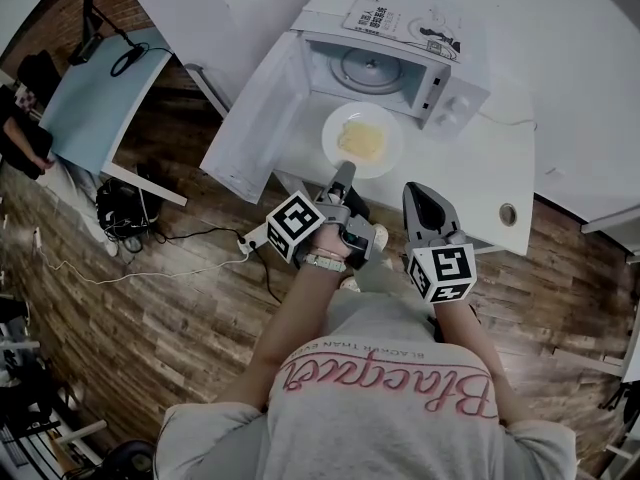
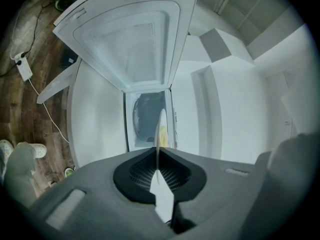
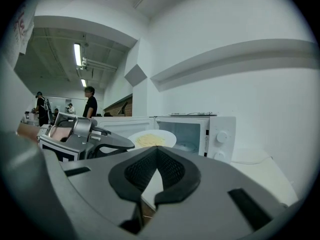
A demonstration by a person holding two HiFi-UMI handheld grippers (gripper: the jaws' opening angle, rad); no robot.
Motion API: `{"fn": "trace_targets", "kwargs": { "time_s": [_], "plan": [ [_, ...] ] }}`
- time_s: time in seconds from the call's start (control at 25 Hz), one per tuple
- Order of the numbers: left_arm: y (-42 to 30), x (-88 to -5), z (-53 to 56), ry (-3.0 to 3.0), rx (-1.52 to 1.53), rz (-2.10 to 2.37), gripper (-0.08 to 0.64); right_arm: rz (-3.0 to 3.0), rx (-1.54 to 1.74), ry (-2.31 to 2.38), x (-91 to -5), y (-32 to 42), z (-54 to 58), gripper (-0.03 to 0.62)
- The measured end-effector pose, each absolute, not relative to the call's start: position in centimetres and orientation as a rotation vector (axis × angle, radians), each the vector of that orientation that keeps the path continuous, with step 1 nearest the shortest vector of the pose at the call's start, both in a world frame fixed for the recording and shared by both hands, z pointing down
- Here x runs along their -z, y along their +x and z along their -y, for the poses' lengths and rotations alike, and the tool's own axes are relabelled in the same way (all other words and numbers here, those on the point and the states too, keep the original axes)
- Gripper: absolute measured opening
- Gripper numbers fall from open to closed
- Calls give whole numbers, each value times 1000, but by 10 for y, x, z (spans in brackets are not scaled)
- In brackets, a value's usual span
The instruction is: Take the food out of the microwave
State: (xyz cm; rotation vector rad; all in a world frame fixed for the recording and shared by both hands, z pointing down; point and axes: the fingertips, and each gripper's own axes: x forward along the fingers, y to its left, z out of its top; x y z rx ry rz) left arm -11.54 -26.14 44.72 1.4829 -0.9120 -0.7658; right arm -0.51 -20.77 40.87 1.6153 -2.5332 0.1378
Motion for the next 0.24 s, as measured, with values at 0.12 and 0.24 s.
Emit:
{"fn": "trace_targets", "kwargs": {
  "time_s": [0.12,0.24],
  "plan": [
    [-119,-447,255,1481,760,914,15,2533,-125,1622,-404,-5,202,8],
    [-122,-447,249,1481,758,914,15,2541,-113,1622,-399,-7,197,9]
  ]
}}
